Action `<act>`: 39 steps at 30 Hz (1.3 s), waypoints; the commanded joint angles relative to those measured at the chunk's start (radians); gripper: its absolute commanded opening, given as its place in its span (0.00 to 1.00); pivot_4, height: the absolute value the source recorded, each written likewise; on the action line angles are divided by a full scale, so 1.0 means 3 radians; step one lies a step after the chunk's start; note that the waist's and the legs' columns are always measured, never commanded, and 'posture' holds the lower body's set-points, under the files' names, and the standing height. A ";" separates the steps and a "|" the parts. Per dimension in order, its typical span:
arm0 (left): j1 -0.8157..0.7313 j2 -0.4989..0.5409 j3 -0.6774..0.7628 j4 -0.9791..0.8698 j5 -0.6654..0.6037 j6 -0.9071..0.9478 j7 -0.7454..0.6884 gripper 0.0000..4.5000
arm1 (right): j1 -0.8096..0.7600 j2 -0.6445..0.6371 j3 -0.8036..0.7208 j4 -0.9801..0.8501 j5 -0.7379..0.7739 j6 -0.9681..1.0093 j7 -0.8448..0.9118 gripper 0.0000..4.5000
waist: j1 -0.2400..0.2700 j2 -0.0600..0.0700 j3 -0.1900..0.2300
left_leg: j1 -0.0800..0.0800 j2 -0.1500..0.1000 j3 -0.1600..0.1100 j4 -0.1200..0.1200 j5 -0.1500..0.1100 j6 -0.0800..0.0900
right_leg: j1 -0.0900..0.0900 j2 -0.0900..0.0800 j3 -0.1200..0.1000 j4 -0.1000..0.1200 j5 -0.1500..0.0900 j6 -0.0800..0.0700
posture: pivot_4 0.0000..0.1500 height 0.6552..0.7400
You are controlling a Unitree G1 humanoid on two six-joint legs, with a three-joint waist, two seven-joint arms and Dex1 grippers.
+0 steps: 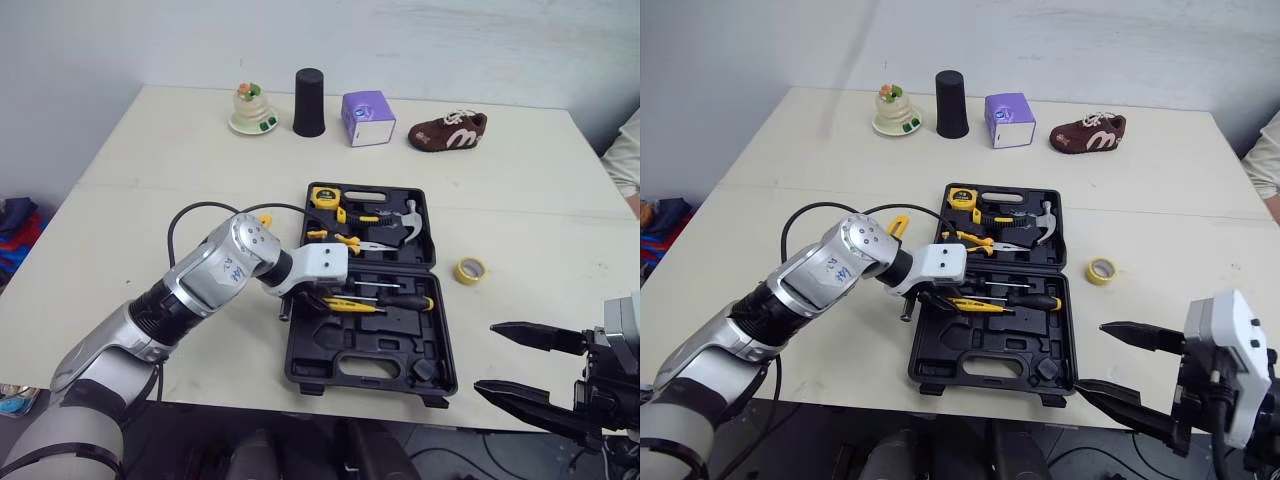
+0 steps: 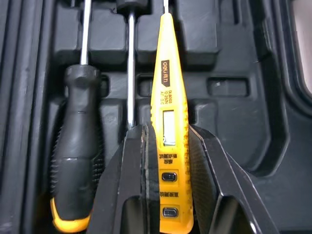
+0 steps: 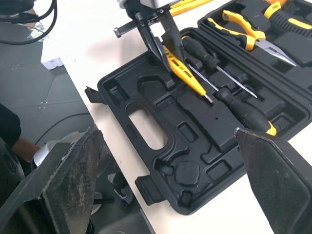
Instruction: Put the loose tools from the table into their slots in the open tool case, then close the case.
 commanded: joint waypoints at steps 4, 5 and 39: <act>-0.0031 -0.0053 0.0019 -0.0061 0.0032 0.0101 -0.0103 0.11 | 0.0058 0.0006 -0.0049 -0.0031 0.0014 -0.0160 -0.0025 1.00 | 0.0003 0.0000 0.0000 | 0.0000 0.0000 0.0000 0.0002 0.0000 0.0001 | 0.0001 -0.0001 0.0000 0.0000 0.0000 0.0000 | 1.00 0.93; -0.0022 -0.0052 0.0015 -0.0076 0.0042 0.0104 -0.0104 0.11 | 0.0061 0.0007 -0.0039 -0.0022 0.0004 -0.0173 -0.0025 1.00 | 0.0002 0.0000 0.0000 | 0.0000 -0.0001 0.0000 0.0002 0.0000 0.0001 | 0.0001 -0.0001 0.0000 0.0000 0.0000 0.0000 | 1.00 0.93; 0.0651 -0.0671 0.1152 0.0712 -0.0666 -0.0138 0.0147 0.00 | 0.0067 -0.0081 0.0138 0.0226 -0.0153 -0.0342 0.0077 1.00 | 0.0004 0.0004 -0.0002 | -0.0004 -0.0004 -0.0002 0.0012 -0.0001 0.0008 | 0.0002 -0.0006 -0.0002 0.0002 0.0003 0.0005 | 1.00 0.93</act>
